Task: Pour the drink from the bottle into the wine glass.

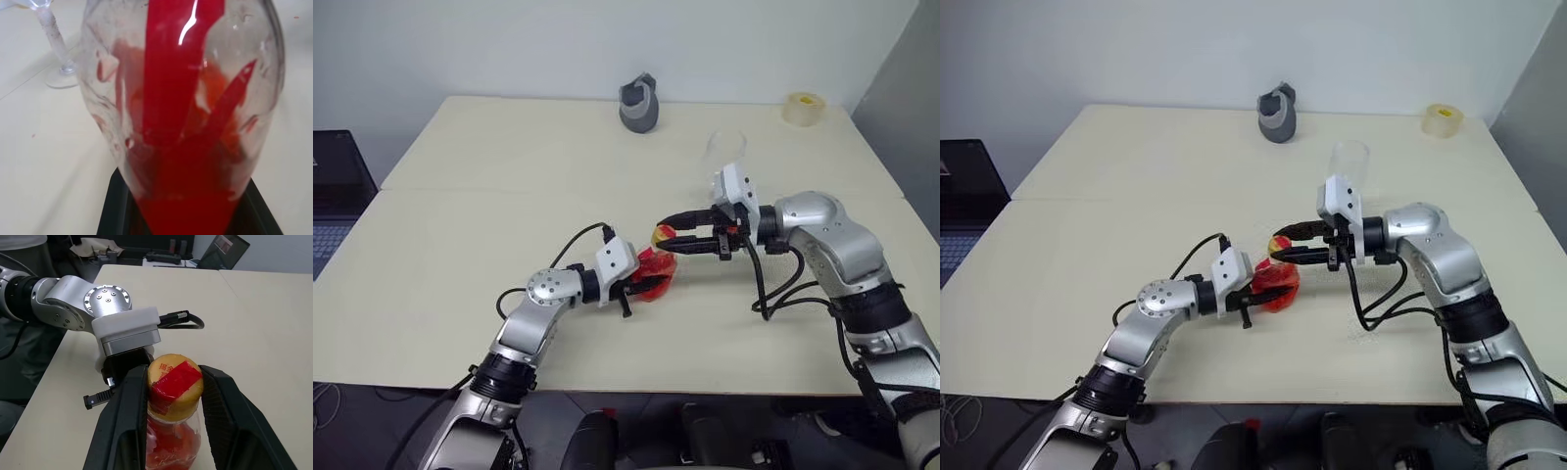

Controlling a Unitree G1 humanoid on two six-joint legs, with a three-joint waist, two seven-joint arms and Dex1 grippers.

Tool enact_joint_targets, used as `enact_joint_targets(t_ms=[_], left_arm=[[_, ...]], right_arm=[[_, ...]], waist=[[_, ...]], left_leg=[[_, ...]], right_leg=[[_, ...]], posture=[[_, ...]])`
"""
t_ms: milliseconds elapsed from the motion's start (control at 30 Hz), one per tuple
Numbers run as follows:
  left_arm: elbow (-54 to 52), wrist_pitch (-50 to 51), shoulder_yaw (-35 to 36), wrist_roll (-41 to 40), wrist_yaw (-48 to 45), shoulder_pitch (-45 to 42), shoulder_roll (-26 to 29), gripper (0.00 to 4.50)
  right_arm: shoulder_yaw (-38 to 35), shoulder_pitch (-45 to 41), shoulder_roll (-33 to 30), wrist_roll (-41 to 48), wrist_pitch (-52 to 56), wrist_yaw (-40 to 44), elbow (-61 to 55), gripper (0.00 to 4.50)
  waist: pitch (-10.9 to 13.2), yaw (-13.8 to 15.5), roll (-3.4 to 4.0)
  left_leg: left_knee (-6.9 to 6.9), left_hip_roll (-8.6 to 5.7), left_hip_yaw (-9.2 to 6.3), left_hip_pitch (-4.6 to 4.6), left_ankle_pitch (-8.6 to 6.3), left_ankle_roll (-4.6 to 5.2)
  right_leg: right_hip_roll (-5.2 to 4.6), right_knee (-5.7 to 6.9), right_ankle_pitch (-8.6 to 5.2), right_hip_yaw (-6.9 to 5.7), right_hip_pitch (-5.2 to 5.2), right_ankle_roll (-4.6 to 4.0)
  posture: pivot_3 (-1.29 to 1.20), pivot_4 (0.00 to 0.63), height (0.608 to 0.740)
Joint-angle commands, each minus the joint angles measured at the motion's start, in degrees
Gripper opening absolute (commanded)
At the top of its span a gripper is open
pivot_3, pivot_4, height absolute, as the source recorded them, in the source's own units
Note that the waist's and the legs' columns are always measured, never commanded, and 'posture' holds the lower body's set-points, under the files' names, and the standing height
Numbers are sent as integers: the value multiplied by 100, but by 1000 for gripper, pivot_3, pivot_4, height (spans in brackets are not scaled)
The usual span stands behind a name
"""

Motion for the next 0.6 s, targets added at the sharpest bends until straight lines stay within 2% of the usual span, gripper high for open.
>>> enact_joint_targets(t_ms=[33, 67, 100, 200, 300, 433, 600], left_arm=[[-403, -127, 226, -247, 152, -103, -178, 746], [-393, -108, 263, -205, 304, -98, -251, 746], [-367, -120, 275, -97, 502, -82, -324, 746], [-254, -150, 294, 157, 1076, -22, -552, 745], [-148, -191, 334, 252, 1415, -71, -709, 743], [129, -345, 291, 523, 1708, -184, -789, 742], [312, -482, 199, 624, 1685, -267, -843, 742]], right_arm=[[-496, 119, -91, -134, -54, -356, 11, 1229], [-634, 214, 0, -120, -57, -620, -98, 1229], [-808, 388, 68, -47, 29, -898, -365, 1953], [-1403, 1177, 235, 387, 654, -1862, -1796, 2959], [-1617, 1821, 482, 603, 1155, -2751, -2962, 4015], [-1240, 2182, 1165, 116, 1354, -4055, -3788, 4029], [-497, 2021, 1604, -831, 1060, -4767, -3639, 4029]], waist=[[0, 23, 0], [0, 27, 0], [0, 35, 0], [0, 93, 0], [0, 108, 1], [-1, 30, 3], [-1, 4, 3]], left_leg=[[4, -6, -8, -6, 0, 0], [9, -7, -10, -9, 0, 0], [12, -11, -10, -9, 0, 0], [19, -13, -18, -13, 0, -1], [13, -12, -20, -13, 1, -1], [5, -5, -20, 0, 1, -2], [0, -7, -19, 0, 3, -6]], right_leg=[[-8, -2, 0, 2, 0, 0], [-10, -3, 0, 2, 0, 1], [-14, -2, 0, 2, 1, 1], [-19, 1, 1, 0, 3, 2], [-17, 5, 1, 1, 0, 2], [-5, 11, 1, 3, 1, 2], [-3, 8, 0, 2, 1, 2]], posture=[[0, 150, 740], [0, 150, 740], [0, 150, 740], [0, 150, 740], [0, 150, 740], [0, 150, 740], [0, 150, 740]])
